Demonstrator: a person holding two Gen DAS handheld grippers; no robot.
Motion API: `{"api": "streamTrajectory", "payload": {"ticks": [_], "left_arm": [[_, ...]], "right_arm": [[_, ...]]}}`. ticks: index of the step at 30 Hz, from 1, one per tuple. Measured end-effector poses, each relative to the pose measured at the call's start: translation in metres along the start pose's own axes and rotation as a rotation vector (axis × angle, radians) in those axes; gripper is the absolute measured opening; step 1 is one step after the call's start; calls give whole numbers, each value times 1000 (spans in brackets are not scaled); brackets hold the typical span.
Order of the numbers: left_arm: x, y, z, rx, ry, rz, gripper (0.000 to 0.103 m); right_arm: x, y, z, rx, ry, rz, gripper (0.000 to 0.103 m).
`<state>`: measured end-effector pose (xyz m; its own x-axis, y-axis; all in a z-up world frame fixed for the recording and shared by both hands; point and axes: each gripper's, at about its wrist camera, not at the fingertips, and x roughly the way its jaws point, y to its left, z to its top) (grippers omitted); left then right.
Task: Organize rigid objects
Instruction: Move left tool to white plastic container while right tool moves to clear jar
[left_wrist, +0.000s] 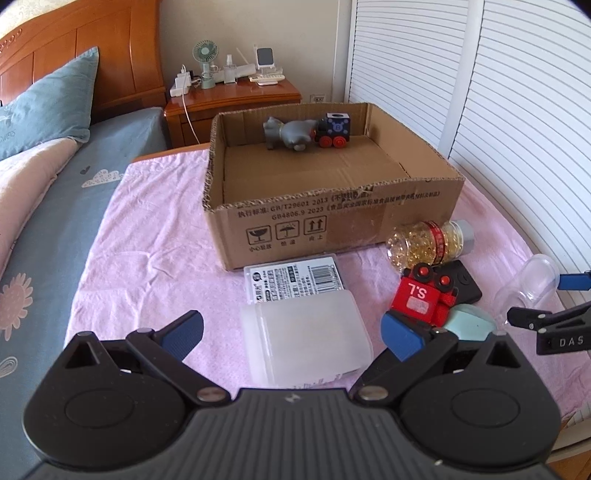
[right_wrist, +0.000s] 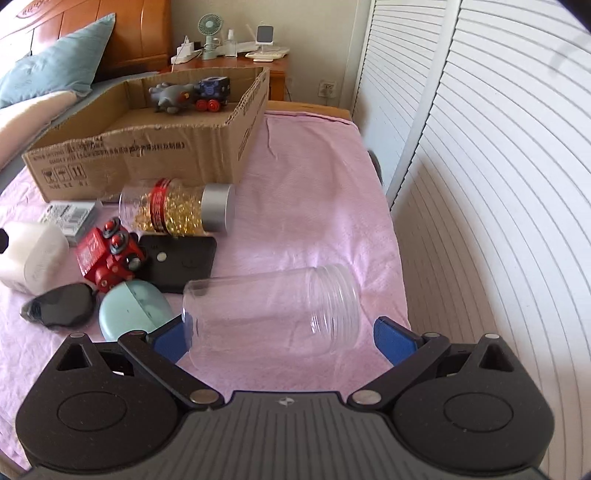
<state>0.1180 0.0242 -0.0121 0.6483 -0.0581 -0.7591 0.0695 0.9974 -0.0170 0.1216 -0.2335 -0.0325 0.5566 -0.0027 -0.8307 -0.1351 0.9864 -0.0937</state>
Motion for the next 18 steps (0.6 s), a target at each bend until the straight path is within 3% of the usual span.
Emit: {"api": "streamTrajectory", "payload": {"ticks": [8, 18], "left_arm": [[23, -4, -1, -29, 29, -12, 102], [30, 13, -18, -12, 68, 51, 102]], "right_arm": [[11, -2, -15, 4, -10, 30, 103], [11, -3, -21, 5, -47, 45, 103]]}}
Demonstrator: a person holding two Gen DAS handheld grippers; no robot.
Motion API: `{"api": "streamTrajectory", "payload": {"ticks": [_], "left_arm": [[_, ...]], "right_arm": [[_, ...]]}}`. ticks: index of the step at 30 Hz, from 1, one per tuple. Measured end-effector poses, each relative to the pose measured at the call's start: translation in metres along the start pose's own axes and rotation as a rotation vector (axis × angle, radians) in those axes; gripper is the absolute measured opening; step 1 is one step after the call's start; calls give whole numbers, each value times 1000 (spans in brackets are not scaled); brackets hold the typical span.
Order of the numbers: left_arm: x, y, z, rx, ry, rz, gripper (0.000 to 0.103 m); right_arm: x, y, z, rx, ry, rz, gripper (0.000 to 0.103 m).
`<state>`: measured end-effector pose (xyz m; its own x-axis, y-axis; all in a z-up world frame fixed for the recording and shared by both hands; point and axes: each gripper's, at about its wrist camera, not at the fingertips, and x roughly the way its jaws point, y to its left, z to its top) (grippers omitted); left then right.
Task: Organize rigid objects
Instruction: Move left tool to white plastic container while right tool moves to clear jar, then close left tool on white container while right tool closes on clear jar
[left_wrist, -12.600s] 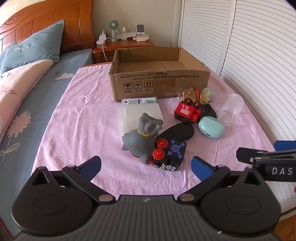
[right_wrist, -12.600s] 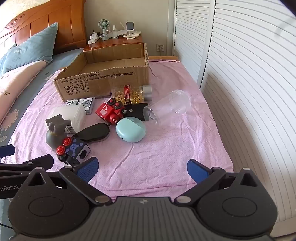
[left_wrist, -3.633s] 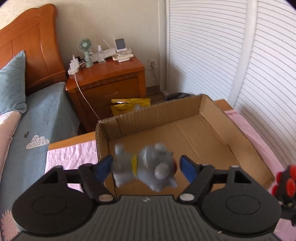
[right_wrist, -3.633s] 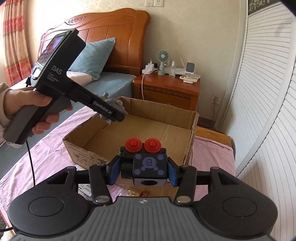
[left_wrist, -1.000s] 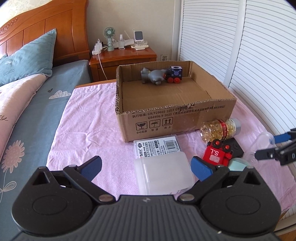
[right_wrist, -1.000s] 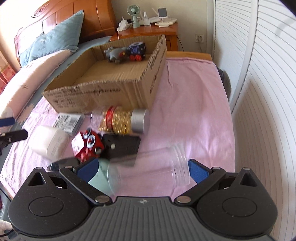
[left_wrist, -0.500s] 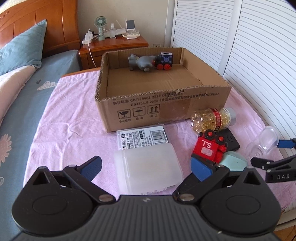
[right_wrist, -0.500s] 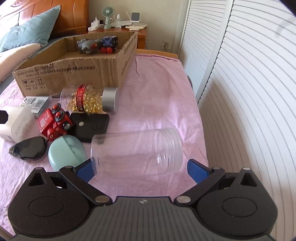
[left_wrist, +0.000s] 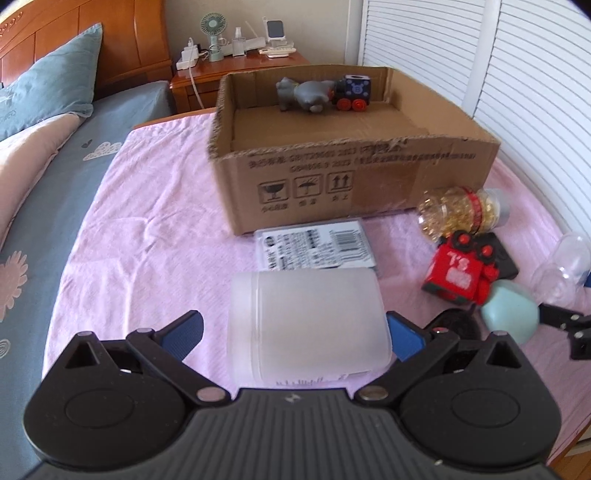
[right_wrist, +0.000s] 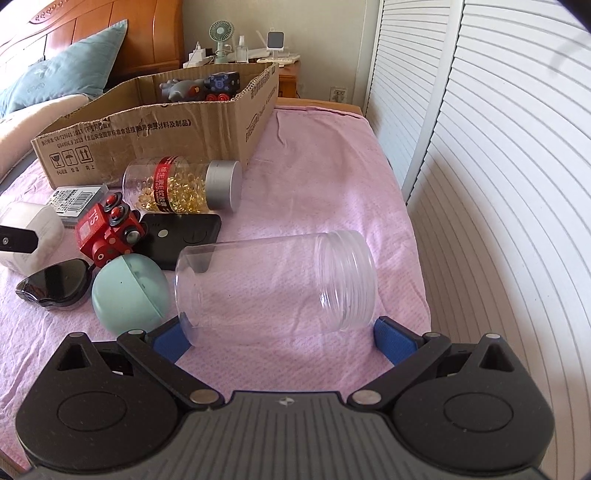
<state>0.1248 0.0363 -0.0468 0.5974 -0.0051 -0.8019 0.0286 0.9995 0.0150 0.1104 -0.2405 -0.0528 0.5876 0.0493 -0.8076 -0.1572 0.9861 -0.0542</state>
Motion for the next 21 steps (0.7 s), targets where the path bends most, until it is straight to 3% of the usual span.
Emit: {"api": "streamTrajectory", "payload": {"ticks": [6, 14, 21], "left_arm": [[11, 18, -17, -47, 40, -4, 102], [13, 17, -25, -47, -62, -6, 103], [13, 18, -27, -43, -85, -10, 102]], "right_arm": [[-2, 0, -5, -2, -31, 0, 103], [-5, -1, -13, -12, -70, 10, 103], [-4, 0, -4, -43, -42, 7, 103]]}}
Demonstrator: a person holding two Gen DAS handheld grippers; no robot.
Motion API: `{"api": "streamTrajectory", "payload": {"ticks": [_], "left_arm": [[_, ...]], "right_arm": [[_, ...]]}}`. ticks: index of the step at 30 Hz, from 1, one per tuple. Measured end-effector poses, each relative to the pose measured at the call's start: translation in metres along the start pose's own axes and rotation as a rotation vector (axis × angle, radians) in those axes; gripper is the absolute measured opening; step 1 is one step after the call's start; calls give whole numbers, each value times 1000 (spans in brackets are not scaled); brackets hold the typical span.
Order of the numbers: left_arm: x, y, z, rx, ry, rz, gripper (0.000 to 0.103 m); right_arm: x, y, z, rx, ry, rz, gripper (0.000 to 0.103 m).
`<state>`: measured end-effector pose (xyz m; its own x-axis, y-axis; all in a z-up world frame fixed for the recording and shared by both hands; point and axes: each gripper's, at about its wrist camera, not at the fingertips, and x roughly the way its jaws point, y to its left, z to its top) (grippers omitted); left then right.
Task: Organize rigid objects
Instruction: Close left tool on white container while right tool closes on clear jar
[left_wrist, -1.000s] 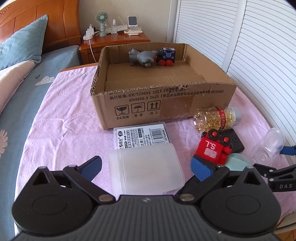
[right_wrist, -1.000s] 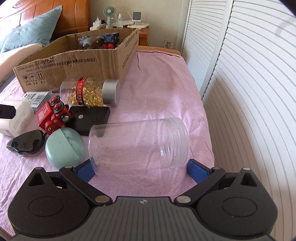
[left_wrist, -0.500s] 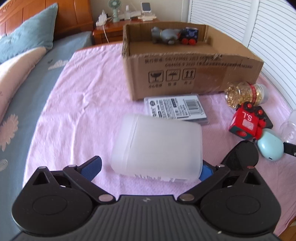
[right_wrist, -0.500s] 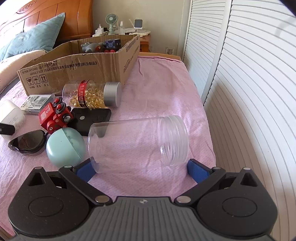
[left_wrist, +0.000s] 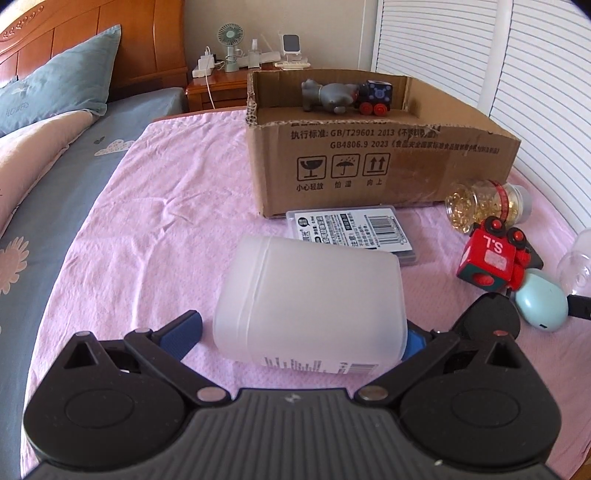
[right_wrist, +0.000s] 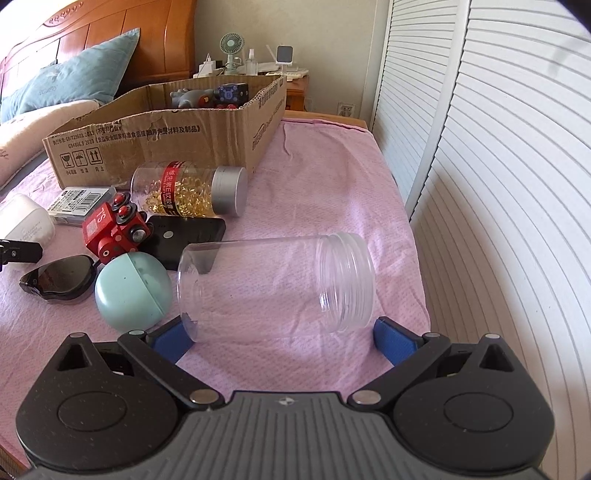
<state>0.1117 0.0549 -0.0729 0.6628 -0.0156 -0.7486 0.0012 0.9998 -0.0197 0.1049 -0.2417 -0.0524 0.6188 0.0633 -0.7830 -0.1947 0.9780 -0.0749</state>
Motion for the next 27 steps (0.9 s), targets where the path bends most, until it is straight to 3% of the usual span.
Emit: {"api": "streamTrajectory", "payload": {"ticks": [6, 17, 19, 20, 22, 27], "left_arm": [[-5, -3, 8, 14, -28, -9, 102], [-1, -12, 22, 118, 25, -13, 100], [0, -12, 24, 132, 36, -20, 99], [1, -12, 25, 136, 47, -32, 98], [2, -12, 28, 140, 72, -53, 83], [0, -9, 31, 147, 94, -81, 83]], "right_arm": [[0, 3, 11, -18, -10, -4, 103], [0, 9, 28, -65, 10, -14, 102], [-1, 10, 29, -68, 25, -17, 97], [0, 10, 30, -72, 38, -19, 95], [0, 11, 31, -77, 51, -23, 93], [-7, 11, 33, -89, 54, -14, 93]]}}
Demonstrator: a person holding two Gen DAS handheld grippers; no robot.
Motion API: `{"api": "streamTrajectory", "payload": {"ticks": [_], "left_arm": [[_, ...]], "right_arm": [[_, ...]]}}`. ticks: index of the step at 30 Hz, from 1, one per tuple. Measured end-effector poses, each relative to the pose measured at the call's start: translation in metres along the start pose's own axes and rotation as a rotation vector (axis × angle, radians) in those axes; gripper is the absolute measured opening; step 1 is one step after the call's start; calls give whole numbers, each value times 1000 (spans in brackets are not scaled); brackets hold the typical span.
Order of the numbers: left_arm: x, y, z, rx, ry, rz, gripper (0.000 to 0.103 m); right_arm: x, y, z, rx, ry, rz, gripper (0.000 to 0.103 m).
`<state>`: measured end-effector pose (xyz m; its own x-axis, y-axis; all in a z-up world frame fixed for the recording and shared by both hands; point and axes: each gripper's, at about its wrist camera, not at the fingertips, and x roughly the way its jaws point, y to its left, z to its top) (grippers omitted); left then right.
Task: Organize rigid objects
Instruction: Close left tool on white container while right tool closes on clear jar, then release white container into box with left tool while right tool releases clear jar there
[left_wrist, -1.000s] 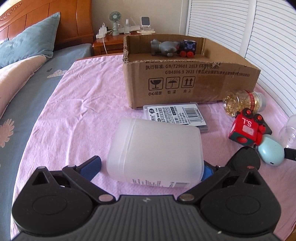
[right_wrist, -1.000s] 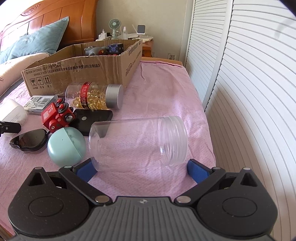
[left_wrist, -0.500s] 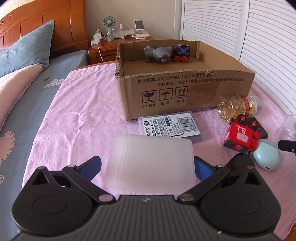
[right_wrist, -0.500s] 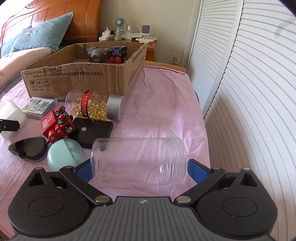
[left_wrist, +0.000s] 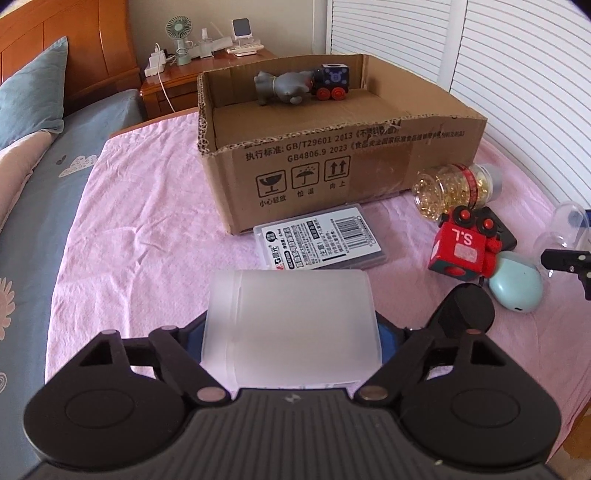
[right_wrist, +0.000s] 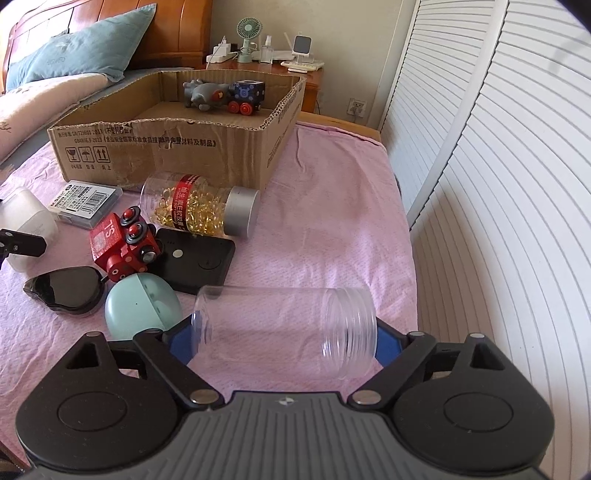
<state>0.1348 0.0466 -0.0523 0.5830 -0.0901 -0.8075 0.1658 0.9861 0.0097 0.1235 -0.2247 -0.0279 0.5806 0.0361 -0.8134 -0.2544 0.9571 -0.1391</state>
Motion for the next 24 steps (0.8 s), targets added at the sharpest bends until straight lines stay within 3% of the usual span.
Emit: {"api": "streamTrajectory", "payload": {"ticks": [14, 24], "left_arm": [[-38, 8, 15, 60, -27, -45, 83], [-65, 15, 79, 97, -137, -85, 83]], "right_arm": [[-35, -3, 31, -84, -55, 19, 93], [-51, 2, 77, -112, -149, 104, 93]]}}
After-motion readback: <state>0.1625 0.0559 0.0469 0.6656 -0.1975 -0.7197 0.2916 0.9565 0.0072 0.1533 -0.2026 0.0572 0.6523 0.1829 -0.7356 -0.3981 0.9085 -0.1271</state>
